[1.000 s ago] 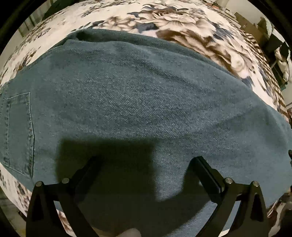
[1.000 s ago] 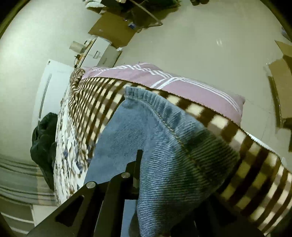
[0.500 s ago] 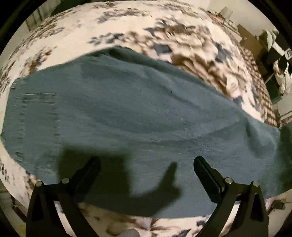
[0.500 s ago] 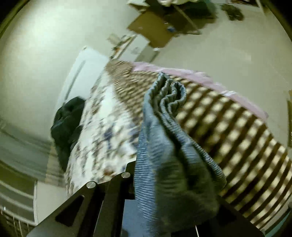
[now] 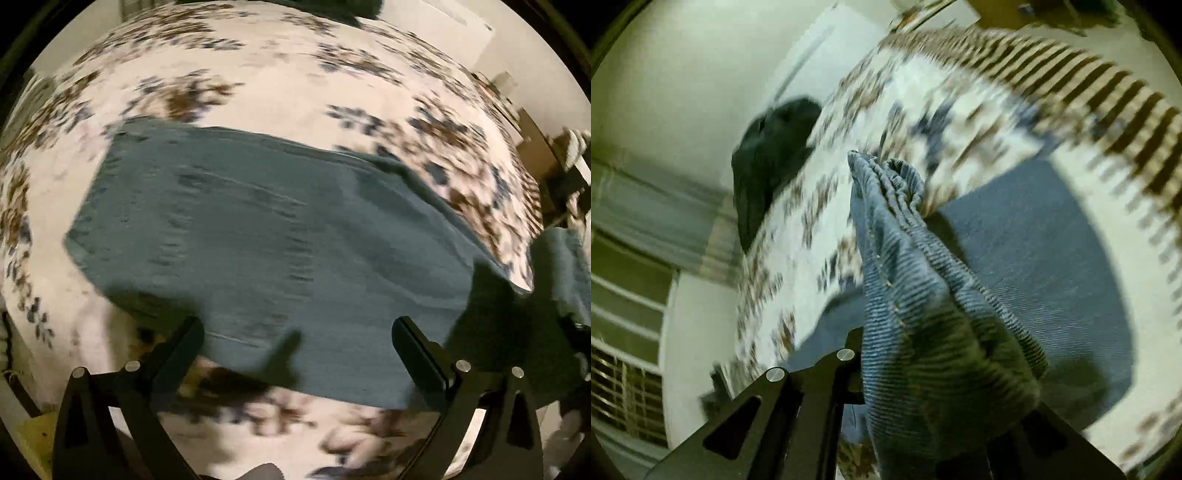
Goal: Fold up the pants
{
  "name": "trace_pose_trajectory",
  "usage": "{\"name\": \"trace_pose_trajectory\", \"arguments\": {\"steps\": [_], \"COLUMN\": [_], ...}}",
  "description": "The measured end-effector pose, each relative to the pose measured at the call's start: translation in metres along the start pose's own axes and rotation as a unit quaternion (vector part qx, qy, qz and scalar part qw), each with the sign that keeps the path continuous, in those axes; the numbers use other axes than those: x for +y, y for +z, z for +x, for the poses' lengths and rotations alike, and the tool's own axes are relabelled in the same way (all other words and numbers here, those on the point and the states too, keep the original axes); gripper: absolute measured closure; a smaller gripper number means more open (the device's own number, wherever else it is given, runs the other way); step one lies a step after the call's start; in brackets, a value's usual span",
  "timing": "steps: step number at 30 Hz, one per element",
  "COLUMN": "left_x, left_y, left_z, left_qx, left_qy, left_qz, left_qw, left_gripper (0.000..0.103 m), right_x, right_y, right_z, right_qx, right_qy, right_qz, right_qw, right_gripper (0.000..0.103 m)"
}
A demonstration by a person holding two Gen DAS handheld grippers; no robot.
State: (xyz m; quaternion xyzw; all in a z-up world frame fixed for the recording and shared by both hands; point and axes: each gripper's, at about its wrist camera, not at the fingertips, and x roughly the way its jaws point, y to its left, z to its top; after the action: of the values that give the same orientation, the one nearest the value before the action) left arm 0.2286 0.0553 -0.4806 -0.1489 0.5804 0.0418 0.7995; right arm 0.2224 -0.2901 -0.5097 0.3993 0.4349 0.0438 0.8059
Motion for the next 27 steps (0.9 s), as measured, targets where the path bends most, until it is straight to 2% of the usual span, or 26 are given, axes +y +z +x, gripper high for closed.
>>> {"name": "trace_pose_trajectory", "arguments": {"steps": [4,6,9,10,11,13,16,18,20,21,24,25,27], "left_x": [0.045,0.067,0.09,0.097,0.103,0.113,0.116,0.115,0.106,0.1,0.071,0.062,0.037], "left_y": [0.003,0.004,0.006,0.007,0.007,0.008,0.012,0.017,0.023,0.026,0.034,0.036,0.039], "left_z": [0.006,0.011,0.015,0.016,0.016,0.017,0.015,0.012,0.006,0.005,0.011,0.015,0.023], "left_qx": [0.007,0.012,0.015,0.016,0.017,0.019,0.021,0.018,0.01,0.006,0.01,0.013,0.016], "left_qy": [0.016,0.023,0.029,0.031,0.032,0.035,0.029,0.022,0.013,0.009,-0.018,-0.023,-0.036], "left_qz": [-0.017,-0.029,-0.045,-0.052,-0.056,-0.066,-0.07,-0.068,-0.058,-0.049,-0.019,-0.013,0.008], "left_qw": [0.9997,0.9992,0.9984,0.9981,0.9978,0.997,0.9969,0.9973,0.9982,0.9987,0.9996,0.9996,0.9992], "left_gripper": [0.0,0.0,0.0,0.0,0.0,0.0,0.0,0.0,0.0,0.0,0.0,0.0,0.0], "right_x": [0.031,0.044,0.071,0.077,0.083,0.098,0.108,0.103,0.093,0.087,0.056,0.043,0.02], "right_y": [-0.047,-0.068,-0.106,-0.113,-0.12,-0.132,-0.141,-0.138,-0.125,-0.119,-0.095,-0.086,-0.076], "right_z": [0.072,0.1,0.141,0.149,0.154,0.162,0.163,0.149,0.121,0.111,0.078,0.068,0.058], "right_qx": [0.05,0.072,0.092,0.093,0.097,0.123,0.189,0.191,0.17,0.16,0.128,0.122,0.117], "right_qy": [-0.025,-0.05,-0.127,-0.139,-0.147,-0.131,-0.06,-0.037,-0.035,-0.041,-0.11,-0.142,-0.178], "right_qz": [-0.045,-0.073,-0.153,-0.169,-0.181,-0.197,-0.168,-0.142,-0.122,-0.116,-0.097,-0.09,-0.075], "right_qw": [0.997,0.993,0.976,0.971,0.968,0.964,0.966,0.971,0.977,0.979,0.981,0.978,0.974], "right_gripper": [0.098,0.096,0.085,0.069,0.06,0.059,0.059,0.058,0.054,0.051,0.049,0.049,0.049]}}
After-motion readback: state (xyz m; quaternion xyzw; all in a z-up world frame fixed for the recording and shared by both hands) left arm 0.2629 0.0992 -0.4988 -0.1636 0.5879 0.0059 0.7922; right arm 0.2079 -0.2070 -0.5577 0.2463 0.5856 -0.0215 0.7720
